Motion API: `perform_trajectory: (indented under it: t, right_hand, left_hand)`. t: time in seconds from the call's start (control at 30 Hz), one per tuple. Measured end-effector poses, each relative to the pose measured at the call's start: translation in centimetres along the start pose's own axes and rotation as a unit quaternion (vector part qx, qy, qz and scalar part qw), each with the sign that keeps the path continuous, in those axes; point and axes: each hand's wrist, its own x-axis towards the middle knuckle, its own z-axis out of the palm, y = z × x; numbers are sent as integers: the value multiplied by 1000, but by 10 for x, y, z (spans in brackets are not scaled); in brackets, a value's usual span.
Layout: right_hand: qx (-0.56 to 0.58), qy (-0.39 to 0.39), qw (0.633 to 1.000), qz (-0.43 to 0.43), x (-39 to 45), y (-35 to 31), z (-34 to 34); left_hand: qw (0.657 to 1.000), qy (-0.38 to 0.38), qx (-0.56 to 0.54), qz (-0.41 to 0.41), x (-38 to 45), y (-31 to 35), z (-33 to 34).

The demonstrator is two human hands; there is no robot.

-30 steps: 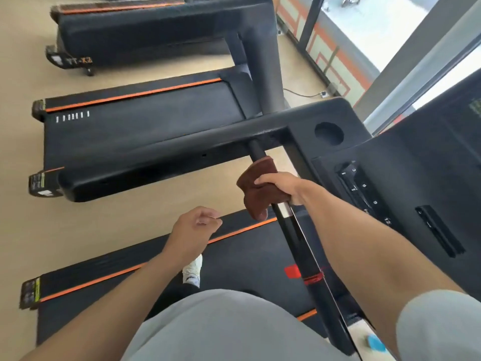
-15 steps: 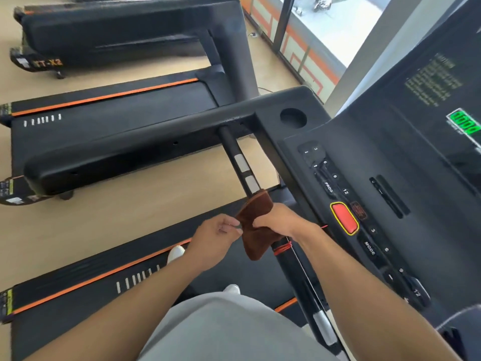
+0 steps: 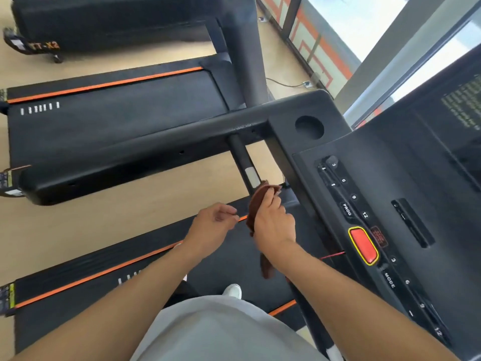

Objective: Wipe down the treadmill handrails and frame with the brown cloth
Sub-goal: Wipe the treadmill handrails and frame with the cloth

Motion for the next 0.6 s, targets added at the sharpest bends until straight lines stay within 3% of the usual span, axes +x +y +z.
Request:
perform_trajectory:
  t: [0.27, 0.43, 0.6]
  right_hand:
    - [217, 16, 976, 24, 103, -37, -49]
    - [262, 10, 964, 46, 125, -40, -59]
    - [366, -63, 926, 69, 147, -34, -63]
  left_hand:
    - [1000, 29, 5, -4, 27, 18, -43]
    - [999, 44, 16, -27, 35, 10, -68]
    - [998, 31, 40, -21, 35, 14, -88]
